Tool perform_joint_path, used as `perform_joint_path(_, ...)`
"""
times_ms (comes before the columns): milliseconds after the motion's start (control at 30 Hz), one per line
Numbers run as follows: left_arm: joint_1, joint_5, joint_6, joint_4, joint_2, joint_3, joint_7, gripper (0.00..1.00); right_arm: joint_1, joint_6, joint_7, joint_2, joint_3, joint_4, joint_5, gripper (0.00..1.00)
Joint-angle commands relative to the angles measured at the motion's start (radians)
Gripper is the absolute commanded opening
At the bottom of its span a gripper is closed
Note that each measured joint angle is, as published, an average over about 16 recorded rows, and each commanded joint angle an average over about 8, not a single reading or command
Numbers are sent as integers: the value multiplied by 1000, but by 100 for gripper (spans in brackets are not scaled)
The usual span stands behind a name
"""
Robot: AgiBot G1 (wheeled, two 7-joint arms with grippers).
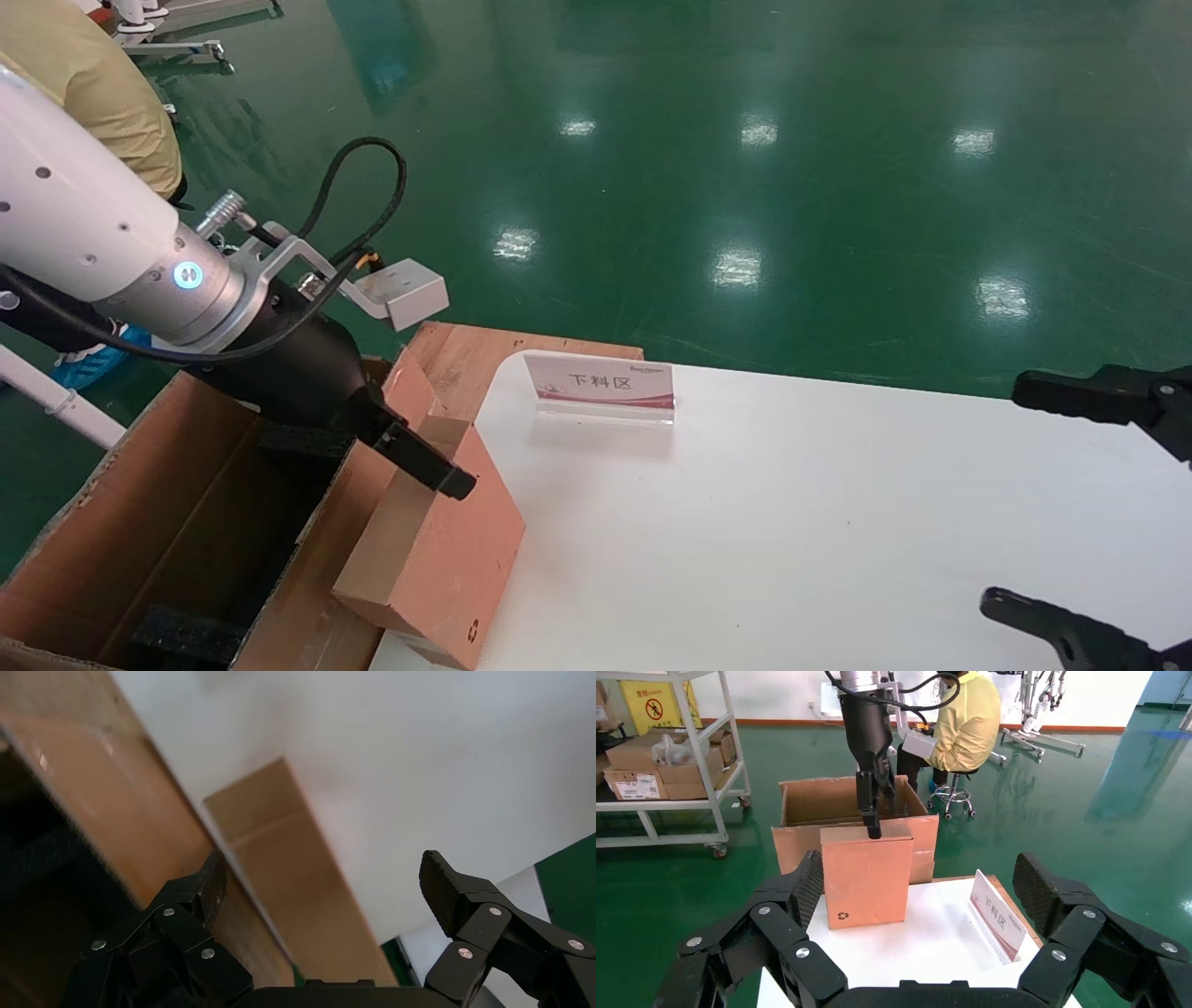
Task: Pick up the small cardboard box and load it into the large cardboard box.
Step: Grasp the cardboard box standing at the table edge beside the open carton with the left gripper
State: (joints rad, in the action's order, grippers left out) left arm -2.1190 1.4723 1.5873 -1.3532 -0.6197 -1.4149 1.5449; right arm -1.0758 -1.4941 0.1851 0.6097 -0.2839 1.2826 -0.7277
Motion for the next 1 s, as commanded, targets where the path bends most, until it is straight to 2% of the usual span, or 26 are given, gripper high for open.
perform_joint_path(33, -34, -9, 0, 0, -10, -59, 24, 100, 0, 0, 0, 0, 0, 0, 0, 100)
perform_joint_path(200, -102, 23, -14, -3, -46, -183, 82, 100, 0, 0, 0, 0, 0, 0, 0, 100)
perform_joint_path(333, -124, 22, -40, -6, -52, -231, 104, 100, 0, 0, 0, 0, -1, 0, 1, 100)
perform_joint_path(567, -115, -29, -86, -7, -17, -240, 70, 100, 0, 1, -1, -1, -1, 0, 1, 100)
perform_joint_path(1000, -67, -44, -136, -6, 3, -255, 49, 100, 0, 1, -1, -1, -2, 0, 1, 100)
